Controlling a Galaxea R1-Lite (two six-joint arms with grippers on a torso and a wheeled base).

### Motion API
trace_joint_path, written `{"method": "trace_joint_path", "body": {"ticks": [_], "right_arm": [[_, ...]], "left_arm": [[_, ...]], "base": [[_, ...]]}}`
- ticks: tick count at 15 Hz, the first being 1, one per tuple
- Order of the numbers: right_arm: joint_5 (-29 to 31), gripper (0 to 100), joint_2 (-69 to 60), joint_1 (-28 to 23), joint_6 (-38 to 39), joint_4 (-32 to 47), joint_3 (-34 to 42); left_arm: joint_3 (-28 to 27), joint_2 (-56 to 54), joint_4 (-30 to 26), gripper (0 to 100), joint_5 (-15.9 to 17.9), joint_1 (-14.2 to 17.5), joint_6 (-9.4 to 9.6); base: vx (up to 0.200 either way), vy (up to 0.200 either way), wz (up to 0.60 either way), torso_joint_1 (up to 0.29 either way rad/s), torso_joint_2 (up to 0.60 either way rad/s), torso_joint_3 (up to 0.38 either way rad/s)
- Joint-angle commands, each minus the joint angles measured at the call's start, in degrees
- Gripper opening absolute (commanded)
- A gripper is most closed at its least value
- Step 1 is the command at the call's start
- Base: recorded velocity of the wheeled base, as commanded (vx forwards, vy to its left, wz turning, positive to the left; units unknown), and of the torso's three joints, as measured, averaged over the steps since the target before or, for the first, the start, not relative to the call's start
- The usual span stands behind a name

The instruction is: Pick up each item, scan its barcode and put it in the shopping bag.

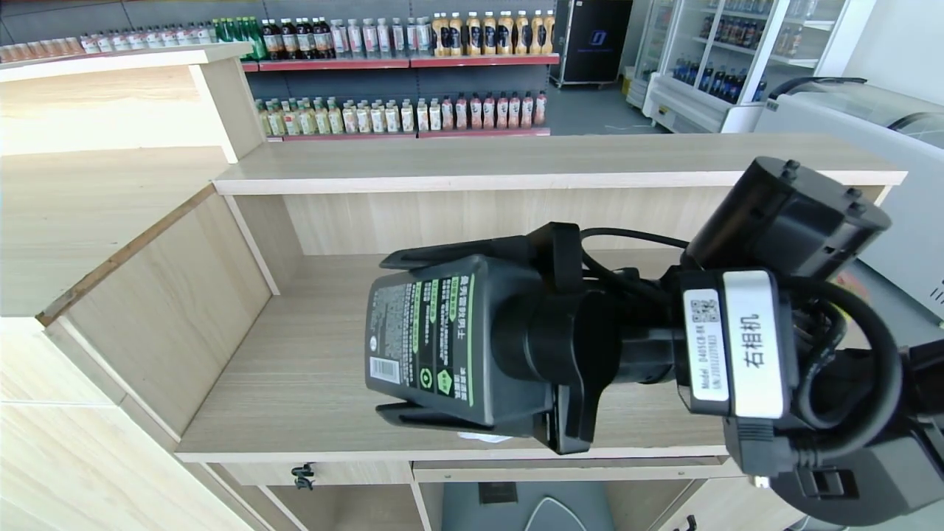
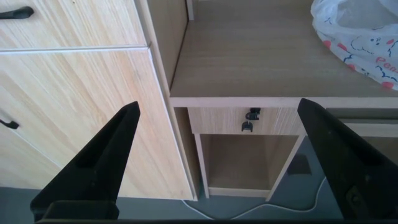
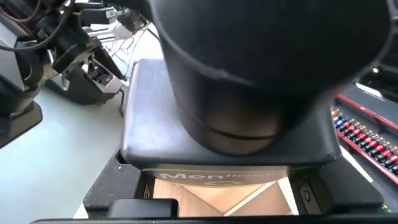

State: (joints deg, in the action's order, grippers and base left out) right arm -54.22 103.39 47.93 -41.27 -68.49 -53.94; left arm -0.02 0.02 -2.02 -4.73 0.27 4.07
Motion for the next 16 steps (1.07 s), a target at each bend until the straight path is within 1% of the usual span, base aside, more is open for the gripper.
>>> {"method": "trace_joint_path", "body": {"ticks": [1, 2, 3, 4, 5, 6, 7, 8, 10, 11, 13, 14, 16], "right_arm": [[1.3, 0, -0.6, -3.1, 0.3, 0.2, 0.9], [2.3, 0, -1.1, -6.5, 0.3, 1.1, 0.9], [2.5, 0, -2.1, -11.6, 0.6, 2.7, 0.9], [2.5, 0, -3.2, -15.6, 1.3, 4.2, 0.9], [2.6, 0, -5.5, -24.5, 4.0, 6.8, 1.6], [2.6, 0, -7.2, -30.9, 6.4, 9.0, 2.8], [2.6, 0, -8.4, -34.7, 8.1, 10.7, 3.3], [2.5, 0, -10.6, -43.1, 12.5, 15.6, 4.1], [2.5, 0, -12.8, -52.3, 18.9, 21.1, 5.3], [2.5, 0, -14.4, -56.4, 21.7, 26.2, 6.3], [2.5, 0, -15.8, -62.9, 21.8, 36.8, 7.1], [2.7, 0, -16.1, -65.2, 21.8, 41.0, 7.2], [2.8, 0, -16.0, -68.3, 21.9, 45.9, 7.4]], "left_arm": [[0.0, 0.0, 0.0, 100, 0.0, 0.1, 0.06], [0.0, 0.0, 0.0, 100, 0.0, 0.0, -0.03], [0.0, 0.0, 0.0, 100, 0.0, 0.1, 0.06], [0.0, 0.0, 0.0, 100, 0.0, 0.0, -0.03], [0.0, 0.0, 0.0, 100, 0.0, 0.1, 0.06], [0.0, 0.0, 0.0, 100, 0.0, 0.1, -0.03], [0.0, 0.0, 0.0, 100, 0.0, 0.0, 0.06], [0.0, 0.0, 0.0, 100, 0.0, 0.1, -0.03], [0.0, 0.0, 0.0, 100, 0.0, 0.0, -0.03], [0.0, 0.0, 0.0, 100, 0.0, 0.1, 0.06], [0.0, 0.0, 0.0, 100, 0.0, 0.0, 0.06], [0.0, 0.0, 0.0, 100, 0.0, 0.0, -0.03], [0.0, 0.0, 0.0, 100, 0.0, 0.0, 0.06]], "base": [[0.0, 0.0, 0.0, 0.0, 0.0, 0.0], [0.0, 0.0, 0.0, 0.0, 0.0, 0.0], [0.0, 0.0, 0.0, 0.0, 0.0, 0.0], [0.0, 0.0, 0.0, 0.0, 0.0, 0.0], [0.0, 0.0, 0.0, 0.0, 0.0, 0.0], [0.0, 0.0, 0.0, 0.0, 0.0, 0.0], [0.0, 0.0, 0.0, 0.0, 0.0, 0.0], [0.0, 0.0, 0.0, 0.0, 0.0, 0.0], [0.0, 0.0, 0.0, 0.0, 0.0, 0.0], [0.0, 0.0, 0.0, 0.0, 0.0, 0.0], [0.0, 0.0, 0.0, 0.0, 0.0, 0.0], [0.0, 0.0, 0.0, 0.0, 0.0, 0.0], [0.0, 0.0, 0.0, 0.0, 0.0, 0.0]]}}
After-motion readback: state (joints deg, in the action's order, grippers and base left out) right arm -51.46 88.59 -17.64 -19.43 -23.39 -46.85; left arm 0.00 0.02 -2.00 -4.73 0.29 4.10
